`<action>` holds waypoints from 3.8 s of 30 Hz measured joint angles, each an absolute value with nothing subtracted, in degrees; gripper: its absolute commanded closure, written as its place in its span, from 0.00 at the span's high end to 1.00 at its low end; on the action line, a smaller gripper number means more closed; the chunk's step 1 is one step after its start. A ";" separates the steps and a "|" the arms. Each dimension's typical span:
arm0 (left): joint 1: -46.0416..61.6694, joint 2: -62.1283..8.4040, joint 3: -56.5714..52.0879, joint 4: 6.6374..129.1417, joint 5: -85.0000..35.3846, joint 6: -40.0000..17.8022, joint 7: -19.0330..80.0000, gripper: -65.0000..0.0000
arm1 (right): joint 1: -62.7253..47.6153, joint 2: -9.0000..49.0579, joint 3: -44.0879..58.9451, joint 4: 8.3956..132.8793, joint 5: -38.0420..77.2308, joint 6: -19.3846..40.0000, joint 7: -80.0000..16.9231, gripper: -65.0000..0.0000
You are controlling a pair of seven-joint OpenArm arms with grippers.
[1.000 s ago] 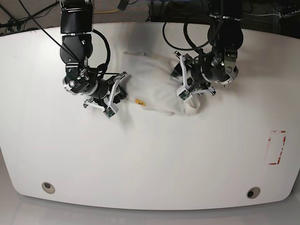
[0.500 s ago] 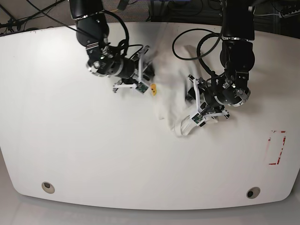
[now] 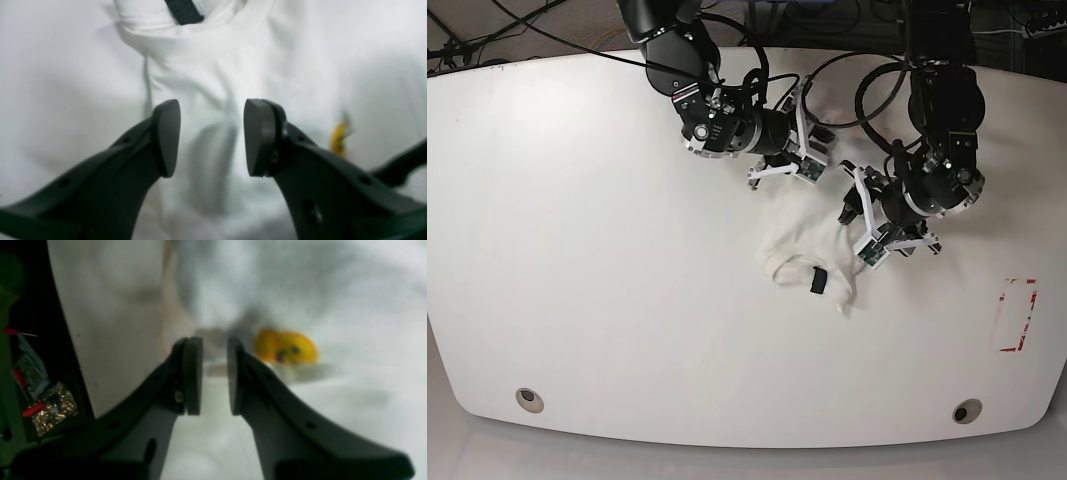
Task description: Fold the T-shirt properly
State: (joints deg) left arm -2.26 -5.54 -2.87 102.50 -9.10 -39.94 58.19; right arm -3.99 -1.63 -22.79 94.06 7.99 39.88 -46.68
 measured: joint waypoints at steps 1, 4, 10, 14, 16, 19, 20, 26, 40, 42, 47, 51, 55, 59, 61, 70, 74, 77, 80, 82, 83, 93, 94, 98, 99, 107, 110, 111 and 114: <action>-1.67 -5.45 -3.33 103.26 -9.02 -39.97 58.22 0.45 | -3.97 -1.32 -22.65 94.06 7.88 39.88 -46.76 0.19; -0.64 -4.47 -3.64 103.57 -8.69 -37.47 58.17 0.45 | -3.92 0.08 -22.17 94.04 7.22 39.81 -47.64 0.19; 2.26 -3.01 -2.79 101.45 -8.97 -31.68 55.92 0.45 | -4.49 2.85 -19.79 95.48 8.21 40.07 -47.29 0.19; 2.87 -3.16 -1.39 94.21 -8.84 -30.37 51.68 0.45 | -5.08 3.33 -13.19 98.48 7.64 39.86 -47.79 0.19; 2.98 -3.11 -2.20 90.76 -10.09 -30.44 47.72 0.45 | -5.65 3.46 -10.50 100.60 7.73 39.62 -47.40 0.19; 2.07 -3.25 -3.92 86.56 -11.29 -30.83 43.40 0.45 | -6.09 3.70 -6.81 101.86 9.23 39.94 -47.70 0.19; 2.02 -3.40 -4.86 85.89 -11.86 -31.05 42.89 0.45 | -6.13 4.14 -5.58 102.67 10.00 39.90 -47.77 0.19; 2.37 -7.53 -12.43 85.06 -12.93 -32.08 42.61 0.45 | -6.11 9.34 -2.31 104.27 17.80 39.92 -47.72 0.19; 1.08 -27.64 -26.52 68.66 -11.75 -31.57 38.02 0.45 | -6.79 11.62 2.94 107.07 22.33 39.90 -47.77 0.19; 1.08 -30.28 -26.59 65.69 -11.35 -32.84 36.03 0.45 | -6.96 11.57 2.90 107.66 22.31 39.90 -47.81 0.19; 1.39 -35.18 -30.20 61.69 -9.52 -39.46 34.28 0.45 | -7.22 11.57 2.76 108.97 22.33 39.90 -47.77 0.19; 0.45 -35.40 -33.95 63.75 -8.47 -39.94 33.34 0.45 | -7.31 11.60 2.79 108.97 22.31 39.92 -47.79 0.19; -1.28 -34.68 -33.47 70.46 -9.17 -39.97 32.67 0.44 | -7.33 11.57 2.74 108.97 21.63 39.92 -47.59 0.19; -0.91 -29.69 -32.45 78.74 -6.83 -39.62 32.34 0.45 | -7.03 11.53 2.81 108.90 13.47 39.97 -47.09 0.19; -0.43 -25.23 -31.75 82.63 -4.19 -36.56 32.82 0.45 | -7.03 11.27 2.96 108.88 8.03 39.88 -45.54 0.19; 4.14 -7.42 -31.48 87.09 5.23 -25.96 11.88 0.45 | -10.90 10.96 10.98 100.66 -1.26 39.99 -18.76 0.19; 7.81 -2.26 -29.30 85.52 9.76 -21.96 3.25 0.45 | -11.35 11.14 16.40 92.95 -1.61 40.18 -9.80 0.19; 10.61 0.23 -26.24 85.60 10.24 -18.44 -3.01 0.45 | -12.51 11.29 19.31 89.52 -1.45 39.62 -5.17 0.19; 15.31 2.44 -23.49 87.59 10.26 -15.86 -4.27 0.45 | -14.76 11.00 22.22 87.92 -0.91 40.25 -1.96 0.19; 18.90 3.60 -21.63 89.58 10.26 -16.08 -4.23 0.45 | -17.19 10.92 24.05 87.53 -1.23 40.01 -2.26 0.19; 20.14 4.21 -20.82 90.63 10.41 -16.05 -3.42 0.45 | -18.00 10.92 24.58 87.57 -1.28 39.99 -2.52 0.19; 45.87 8.86 -11.27 107.33 9.98 -15.97 -4.82 0.44 | -35.68 9.89 28.40 93.71 11.20 39.24 -2.04 0.19; 48.99 8.86 -10.33 108.71 9.85 -16.03 -4.78 0.44 | -38.02 9.10 28.45 94.52 11.44 39.42 -1.63 0.19; 57.63 8.99 -8.62 110.98 9.85 -16.40 -4.29 0.39 | -44.66 5.39 28.25 96.23 11.20 39.42 -1.39 0.19; 59.48 8.97 -8.64 111.28 9.87 -16.14 -4.38 0.37 | -46.72 4.56 28.10 96.47 11.20 39.83 -0.19 0.19; 67.81 8.01 -8.60 106.30 9.91 -15.73 -4.73 0.32 | -60.12 1.50 24.58 93.69 12.01 39.07 10.20 0.19; 67.61 5.74 -8.62 100.99 9.30 -15.75 -4.82 0.32 | -62.61 1.26 20.62 88.05 10.98 39.59 14.61 0.19; 67.31 5.17 -8.69 99.09 8.03 -15.51 -5.54 0.32 | -62.81 1.26 19.92 86.04 10.85 39.55 15.88 0.19; 65.67 2.96 -8.71 91.88 3.29 -15.49 -8.45 0.32 | -61.93 1.23 18.98 79.05 10.83 39.55 17.87 0.19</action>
State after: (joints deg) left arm 65.67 2.96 -8.71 91.88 3.29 -15.49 -8.45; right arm -61.93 1.23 18.98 79.05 10.83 39.55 17.87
